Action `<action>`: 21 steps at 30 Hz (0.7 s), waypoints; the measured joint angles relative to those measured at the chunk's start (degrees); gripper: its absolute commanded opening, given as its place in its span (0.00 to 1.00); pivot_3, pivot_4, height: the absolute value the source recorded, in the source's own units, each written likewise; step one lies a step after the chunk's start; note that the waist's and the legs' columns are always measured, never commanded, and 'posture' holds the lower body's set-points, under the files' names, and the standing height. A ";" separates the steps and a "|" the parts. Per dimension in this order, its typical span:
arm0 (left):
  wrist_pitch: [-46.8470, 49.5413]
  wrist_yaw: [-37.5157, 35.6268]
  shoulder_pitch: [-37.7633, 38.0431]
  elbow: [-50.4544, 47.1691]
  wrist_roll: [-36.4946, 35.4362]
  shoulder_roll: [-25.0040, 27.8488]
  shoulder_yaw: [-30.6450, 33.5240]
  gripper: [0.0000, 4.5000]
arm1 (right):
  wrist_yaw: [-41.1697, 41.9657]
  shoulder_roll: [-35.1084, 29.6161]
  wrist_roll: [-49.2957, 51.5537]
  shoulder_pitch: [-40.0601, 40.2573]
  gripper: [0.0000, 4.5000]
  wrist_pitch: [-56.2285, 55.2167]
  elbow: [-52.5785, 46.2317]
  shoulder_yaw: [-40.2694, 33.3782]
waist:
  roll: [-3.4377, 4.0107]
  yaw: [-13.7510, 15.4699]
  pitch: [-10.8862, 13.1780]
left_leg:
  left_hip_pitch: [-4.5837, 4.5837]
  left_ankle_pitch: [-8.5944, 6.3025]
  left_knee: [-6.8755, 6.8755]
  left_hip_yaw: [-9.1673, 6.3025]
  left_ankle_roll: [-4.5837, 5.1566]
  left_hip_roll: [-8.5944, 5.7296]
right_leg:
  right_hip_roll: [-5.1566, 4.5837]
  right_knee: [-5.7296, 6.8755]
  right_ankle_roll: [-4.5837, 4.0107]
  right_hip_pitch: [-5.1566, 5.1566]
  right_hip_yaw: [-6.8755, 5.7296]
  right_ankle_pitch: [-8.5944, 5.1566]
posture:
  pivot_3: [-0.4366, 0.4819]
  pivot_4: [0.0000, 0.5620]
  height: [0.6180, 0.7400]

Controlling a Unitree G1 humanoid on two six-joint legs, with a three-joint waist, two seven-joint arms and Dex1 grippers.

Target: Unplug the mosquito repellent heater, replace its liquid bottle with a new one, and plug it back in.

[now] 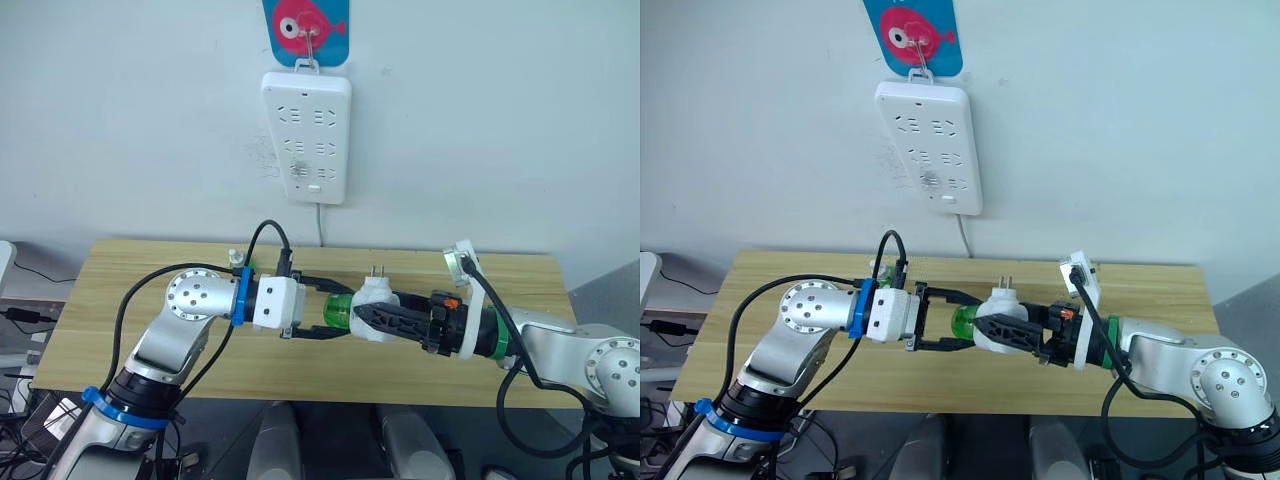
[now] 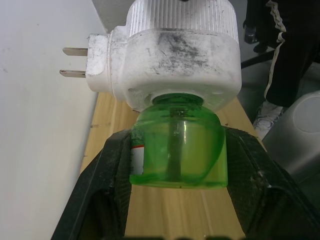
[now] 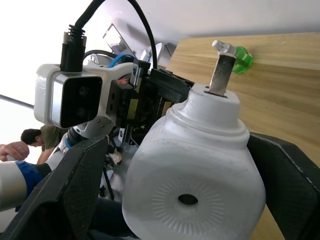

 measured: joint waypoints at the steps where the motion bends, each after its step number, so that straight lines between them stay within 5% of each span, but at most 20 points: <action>1: -0.02 -0.10 0.00 0.00 -0.09 0.00 0.00 0.50 | 0.09 -0.16 0.02 0.00 0.91 0.00 0.04 0.06 | 0.00 0.00 0.01 | 0.00 0.00 0.00 0.00 0.00 0.00 | 0.00 0.00 0.00 0.00 0.00 0.00 | 0.38 0.53 0.65; 5: -0.17 -0.85 -0.01 -0.08 -0.32 0.23 -0.03 0.50 | 0.14 -1.33 -0.14 0.00 0.67 -0.15 0.89 0.32 | 0.00 0.02 0.02 | 0.00 0.00 0.00 0.00 0.00 0.00 | 0.00 0.01 0.00 0.00 0.00 0.00 | 0.39 0.53 0.65; 16: -0.02 -0.98 -0.18 -0.08 -0.27 0.50 -0.53 0.50 | 1.97 -2.20 -1.47 0.08 0.67 -0.39 0.91 0.86 | -0.02 0.08 0.04 | 0.00 0.01 0.00 -0.01 0.01 0.00 | 0.00 0.01 0.00 0.00 -0.01 0.00 | 0.38 0.53 0.65; 17: -0.05 -0.99 -0.22 -0.07 -0.24 0.52 -0.53 0.50 | 2.21 -2.18 -1.70 0.18 0.83 -0.56 0.91 0.83 | -0.02 0.08 0.04 | 0.00 0.01 0.00 -0.02 0.01 0.00 | 0.00 0.01 0.00 0.00 -0.01 0.00 | 0.38 0.53 0.65; 21: -0.11 -0.83 -0.63 0.18 0.10 0.57 -0.53 0.50 | 4.50 -2.52 -1.74 1.35 1.00 -0.50 0.50 0.83 | -0.02 0.10 0.05 | 0.00 0.01 0.00 -0.02 0.01 0.00 | 0.00 0.01 0.00 0.00 -0.02 0.00 | 0.38 0.53 0.65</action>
